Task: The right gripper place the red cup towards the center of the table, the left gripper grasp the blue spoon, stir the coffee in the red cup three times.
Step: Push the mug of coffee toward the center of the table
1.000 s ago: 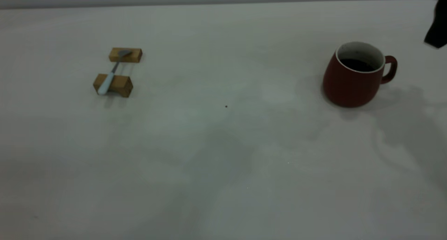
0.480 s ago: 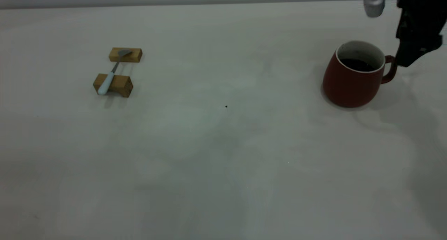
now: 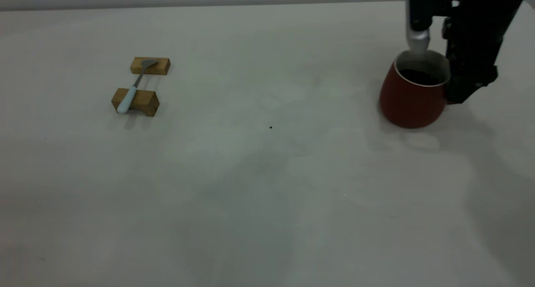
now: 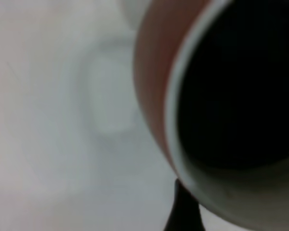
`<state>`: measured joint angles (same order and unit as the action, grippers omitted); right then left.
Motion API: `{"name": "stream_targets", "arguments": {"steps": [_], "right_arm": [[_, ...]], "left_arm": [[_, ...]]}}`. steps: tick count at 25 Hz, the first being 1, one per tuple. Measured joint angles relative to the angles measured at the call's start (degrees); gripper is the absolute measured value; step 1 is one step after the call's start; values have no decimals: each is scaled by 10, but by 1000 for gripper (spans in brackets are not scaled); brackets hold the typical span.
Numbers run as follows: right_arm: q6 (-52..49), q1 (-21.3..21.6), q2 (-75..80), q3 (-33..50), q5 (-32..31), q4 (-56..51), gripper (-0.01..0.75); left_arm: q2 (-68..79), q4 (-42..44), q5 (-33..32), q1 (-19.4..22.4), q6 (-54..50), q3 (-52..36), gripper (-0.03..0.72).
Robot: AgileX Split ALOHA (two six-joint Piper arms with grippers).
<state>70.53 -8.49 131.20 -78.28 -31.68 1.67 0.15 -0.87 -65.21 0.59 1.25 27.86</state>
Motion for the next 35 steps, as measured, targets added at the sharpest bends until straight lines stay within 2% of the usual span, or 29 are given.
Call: {"name": "stream_targets", "arguments": {"steps": [14,24,31,35], "right_arm": [[-24,-85,1,0,13,-82,622],[-43,-158,6,0,71,-197,610],[-43,-177,6,0,97,-295,599],[-74,-170,-14,0,65,-324,595]], "left_arm": [[0,0,0,0,0,0,355],[0,0,0,0,0,0,355],[0,0,0,0,-1,0,355],[0,0,0,0,-1,0,355]]}}
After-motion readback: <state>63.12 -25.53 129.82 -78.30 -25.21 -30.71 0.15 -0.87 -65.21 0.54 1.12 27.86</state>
